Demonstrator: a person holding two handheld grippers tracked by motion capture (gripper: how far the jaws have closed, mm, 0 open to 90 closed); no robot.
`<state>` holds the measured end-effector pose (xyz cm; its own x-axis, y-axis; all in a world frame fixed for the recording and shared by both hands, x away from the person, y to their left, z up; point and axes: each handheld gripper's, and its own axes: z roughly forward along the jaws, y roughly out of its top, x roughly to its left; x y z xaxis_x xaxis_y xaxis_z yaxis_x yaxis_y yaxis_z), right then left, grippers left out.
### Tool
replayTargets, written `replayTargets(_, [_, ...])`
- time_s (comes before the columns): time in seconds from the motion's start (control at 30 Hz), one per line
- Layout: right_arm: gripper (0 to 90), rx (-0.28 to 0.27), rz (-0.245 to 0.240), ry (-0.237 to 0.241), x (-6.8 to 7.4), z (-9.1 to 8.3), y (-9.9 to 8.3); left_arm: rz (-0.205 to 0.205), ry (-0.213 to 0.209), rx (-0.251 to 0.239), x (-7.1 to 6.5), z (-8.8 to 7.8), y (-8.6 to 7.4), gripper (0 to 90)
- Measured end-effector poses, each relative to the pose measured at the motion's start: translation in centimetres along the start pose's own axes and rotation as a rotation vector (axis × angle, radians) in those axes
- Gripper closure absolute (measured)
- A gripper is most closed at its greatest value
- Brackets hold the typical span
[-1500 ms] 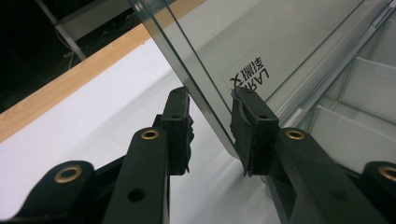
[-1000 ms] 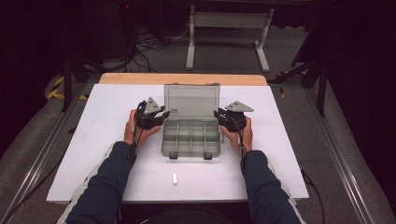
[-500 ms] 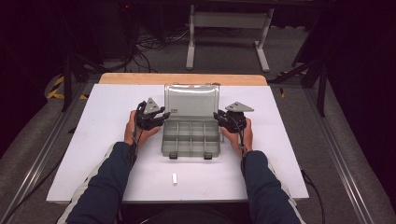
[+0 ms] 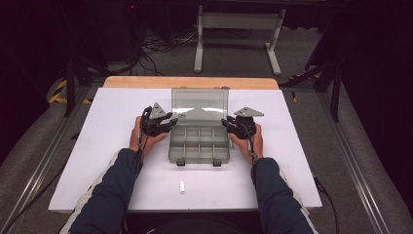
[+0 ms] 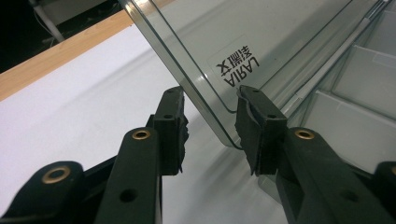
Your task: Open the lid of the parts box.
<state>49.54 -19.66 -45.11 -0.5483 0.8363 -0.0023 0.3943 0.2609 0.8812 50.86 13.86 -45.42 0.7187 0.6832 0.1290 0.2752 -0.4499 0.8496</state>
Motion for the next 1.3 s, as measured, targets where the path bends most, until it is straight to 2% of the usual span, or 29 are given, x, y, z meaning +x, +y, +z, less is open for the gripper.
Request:
replayTargets(0.37, [68.6,0.000,-0.025,-0.043,0.60,0.44,0.31,0.006,0.026,0.002,-0.01,0.02,0.03,63.3])
replayTargets(0.4, [68.4,0.000,-0.028,-0.044,0.67,0.45,0.33,-0.004,0.017,0.001,-0.01,0.00,-0.01,63.1])
replayTargets(0.53, [68.3,0.000,-0.022,-0.030,0.62,0.40,0.31,0.004,0.024,-0.001,-0.05,-0.03,0.05,62.3])
replayTargets(1.17, [66.1,-0.003,-0.031,-0.050,0.75,0.36,0.23,-0.004,0.032,-0.002,-0.01,0.00,-0.05,61.2])
replayTargets(1.23, [65.6,-0.003,-0.032,-0.052,0.75,0.37,0.23,0.001,0.038,0.007,0.04,0.02,-0.08,61.2])
replayTargets(1.3, [65.8,-0.004,-0.031,-0.053,0.72,0.39,0.21,-0.011,0.037,0.014,-0.07,0.18,-0.17,62.7])
